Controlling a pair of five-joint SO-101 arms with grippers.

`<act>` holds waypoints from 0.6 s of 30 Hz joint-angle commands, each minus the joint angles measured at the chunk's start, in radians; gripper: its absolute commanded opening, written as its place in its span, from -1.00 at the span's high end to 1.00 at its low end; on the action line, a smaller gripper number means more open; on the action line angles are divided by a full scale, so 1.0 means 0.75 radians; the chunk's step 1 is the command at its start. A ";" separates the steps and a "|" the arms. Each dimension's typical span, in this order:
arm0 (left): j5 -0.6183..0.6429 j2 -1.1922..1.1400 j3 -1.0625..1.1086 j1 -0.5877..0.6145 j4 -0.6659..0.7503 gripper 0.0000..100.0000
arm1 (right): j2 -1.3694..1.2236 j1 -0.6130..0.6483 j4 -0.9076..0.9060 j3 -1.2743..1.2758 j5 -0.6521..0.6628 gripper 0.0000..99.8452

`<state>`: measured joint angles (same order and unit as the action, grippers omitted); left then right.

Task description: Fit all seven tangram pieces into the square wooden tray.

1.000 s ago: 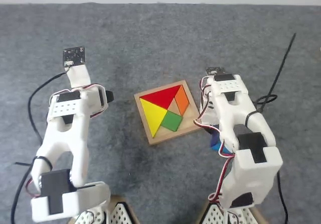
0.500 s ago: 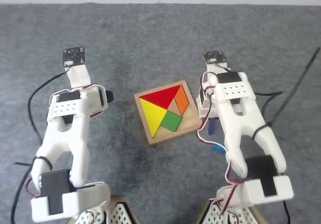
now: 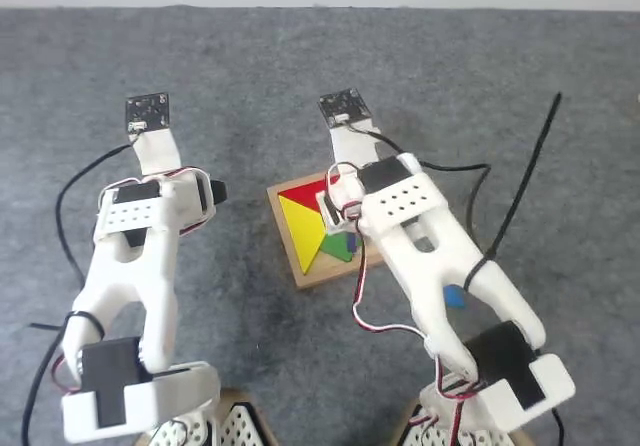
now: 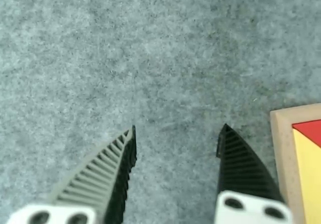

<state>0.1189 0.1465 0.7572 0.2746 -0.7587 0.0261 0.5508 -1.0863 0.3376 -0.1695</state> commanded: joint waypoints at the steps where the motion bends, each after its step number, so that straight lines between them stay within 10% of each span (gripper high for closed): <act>1: -0.014 0.018 -0.015 -0.006 0.018 0.50 | -0.101 0.013 0.044 -0.110 -0.035 0.99; 18: -0.051 0.010 -0.019 -0.008 0.020 0.50 | -0.244 -0.124 0.034 -0.147 -0.068 0.80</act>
<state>0.0944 0.1465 0.7572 0.2746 -0.7587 -0.1657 0.4757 -1.0710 0.2777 -0.2186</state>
